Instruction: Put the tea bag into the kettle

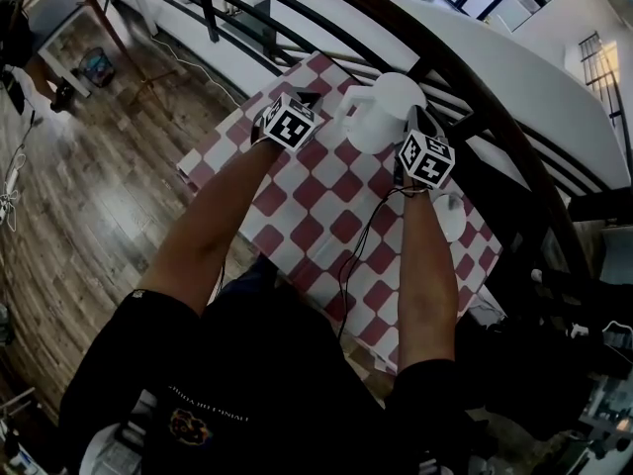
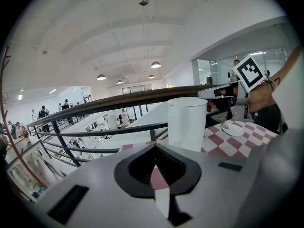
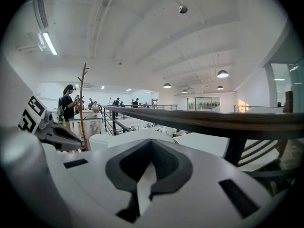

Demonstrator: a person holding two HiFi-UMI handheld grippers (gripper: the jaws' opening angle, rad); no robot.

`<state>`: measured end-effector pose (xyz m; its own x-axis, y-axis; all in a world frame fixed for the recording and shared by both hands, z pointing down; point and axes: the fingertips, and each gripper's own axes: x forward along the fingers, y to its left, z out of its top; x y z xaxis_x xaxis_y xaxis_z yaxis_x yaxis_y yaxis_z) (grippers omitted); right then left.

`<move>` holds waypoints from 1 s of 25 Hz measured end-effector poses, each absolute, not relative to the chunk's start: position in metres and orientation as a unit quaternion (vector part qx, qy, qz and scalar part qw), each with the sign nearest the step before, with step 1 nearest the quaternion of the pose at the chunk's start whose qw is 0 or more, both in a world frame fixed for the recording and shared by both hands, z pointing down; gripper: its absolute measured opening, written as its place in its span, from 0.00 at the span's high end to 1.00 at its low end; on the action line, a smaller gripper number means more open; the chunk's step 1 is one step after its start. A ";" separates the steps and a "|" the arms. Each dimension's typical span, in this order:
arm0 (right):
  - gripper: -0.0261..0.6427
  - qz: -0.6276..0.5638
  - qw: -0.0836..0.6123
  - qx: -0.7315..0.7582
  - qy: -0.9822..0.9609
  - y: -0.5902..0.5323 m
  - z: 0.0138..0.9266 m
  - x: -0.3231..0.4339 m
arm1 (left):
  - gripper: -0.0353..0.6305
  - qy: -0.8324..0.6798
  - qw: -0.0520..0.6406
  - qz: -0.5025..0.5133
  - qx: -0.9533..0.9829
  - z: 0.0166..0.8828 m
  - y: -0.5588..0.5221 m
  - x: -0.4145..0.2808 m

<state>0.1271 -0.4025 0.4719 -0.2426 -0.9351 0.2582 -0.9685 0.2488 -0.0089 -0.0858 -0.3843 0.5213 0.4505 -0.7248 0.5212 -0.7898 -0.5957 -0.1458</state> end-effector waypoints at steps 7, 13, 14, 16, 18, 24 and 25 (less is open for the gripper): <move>0.94 0.083 0.109 0.603 -0.786 -0.391 0.473 0.129 | 0.95 -0.448 0.064 0.265 0.852 0.517 -0.381 -0.086; 0.94 0.079 0.113 0.599 -0.789 -0.366 0.473 0.141 | 0.95 -0.441 0.064 0.243 0.862 0.510 -0.370 -0.077; 0.94 0.077 0.115 0.598 -0.790 -0.361 0.473 0.143 | 0.95 -0.442 0.070 0.240 0.862 0.511 -0.367 -0.076; 0.94 0.075 0.117 0.598 -0.790 -0.349 0.475 0.149 | 0.95 -0.443 0.080 0.232 0.862 0.514 -0.361 -0.073; 0.94 0.076 0.115 0.599 -0.789 -0.336 0.478 0.155 | 0.95 -0.442 0.087 0.226 0.864 0.516 -0.352 -0.070; 0.94 0.089 0.103 0.600 -0.788 -0.290 0.488 0.162 | 0.95 -0.452 0.104 0.205 0.862 0.514 -0.326 -0.066; 0.94 0.090 0.101 0.599 -0.789 -0.281 0.488 0.161 | 0.95 -0.453 0.103 0.204 0.862 0.511 -0.320 -0.064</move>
<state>0.1606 -0.2809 0.4885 -0.2612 -0.9276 0.2672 -0.9639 0.2652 -0.0217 -0.0644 -0.3200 0.5110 0.5060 -0.7389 0.4450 -0.8232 -0.5677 -0.0068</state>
